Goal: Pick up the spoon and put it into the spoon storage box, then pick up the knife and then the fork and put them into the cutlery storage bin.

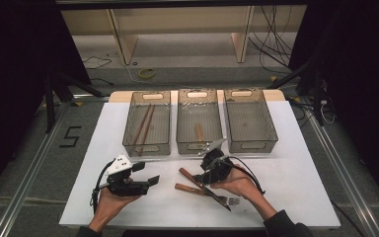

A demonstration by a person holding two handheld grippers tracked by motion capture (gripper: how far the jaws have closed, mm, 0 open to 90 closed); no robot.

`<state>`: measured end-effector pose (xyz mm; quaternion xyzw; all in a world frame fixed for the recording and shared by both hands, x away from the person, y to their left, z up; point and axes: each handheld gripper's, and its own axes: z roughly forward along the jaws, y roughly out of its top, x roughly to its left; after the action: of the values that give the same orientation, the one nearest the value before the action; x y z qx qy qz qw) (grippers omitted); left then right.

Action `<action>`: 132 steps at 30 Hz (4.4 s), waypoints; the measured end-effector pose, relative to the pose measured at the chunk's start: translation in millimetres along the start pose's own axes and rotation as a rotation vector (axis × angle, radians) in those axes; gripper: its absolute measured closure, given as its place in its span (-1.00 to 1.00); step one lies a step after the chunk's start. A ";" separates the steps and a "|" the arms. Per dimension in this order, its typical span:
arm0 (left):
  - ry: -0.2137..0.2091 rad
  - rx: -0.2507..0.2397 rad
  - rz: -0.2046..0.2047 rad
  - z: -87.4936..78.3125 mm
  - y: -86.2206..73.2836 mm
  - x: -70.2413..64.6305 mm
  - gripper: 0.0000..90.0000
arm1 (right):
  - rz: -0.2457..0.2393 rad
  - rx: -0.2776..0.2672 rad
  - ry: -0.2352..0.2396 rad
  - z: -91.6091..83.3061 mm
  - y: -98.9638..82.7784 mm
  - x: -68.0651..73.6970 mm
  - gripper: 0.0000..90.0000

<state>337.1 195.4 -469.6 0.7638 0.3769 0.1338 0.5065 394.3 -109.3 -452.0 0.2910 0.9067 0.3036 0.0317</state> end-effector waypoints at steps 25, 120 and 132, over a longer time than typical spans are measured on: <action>0.006 -0.003 0.003 -2.1 -0.6 0.9 -0.53 | 0.005 0.059 -0.008 9.3 -1.4 -2.2 0.13; -0.003 0.002 0.018 -1.9 -0.7 -2.0 -0.52 | -0.107 0.304 -0.139 21.4 6.7 1.6 0.71; -0.002 -0.004 0.016 -2.4 -0.9 -1.4 -0.52 | -0.094 0.276 -0.128 19.8 6.9 1.2 0.72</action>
<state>334.4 196.2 -469.0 0.7660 0.3700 0.1376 0.5073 401.4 -93.7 -464.0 0.2686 0.9486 0.1551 0.0633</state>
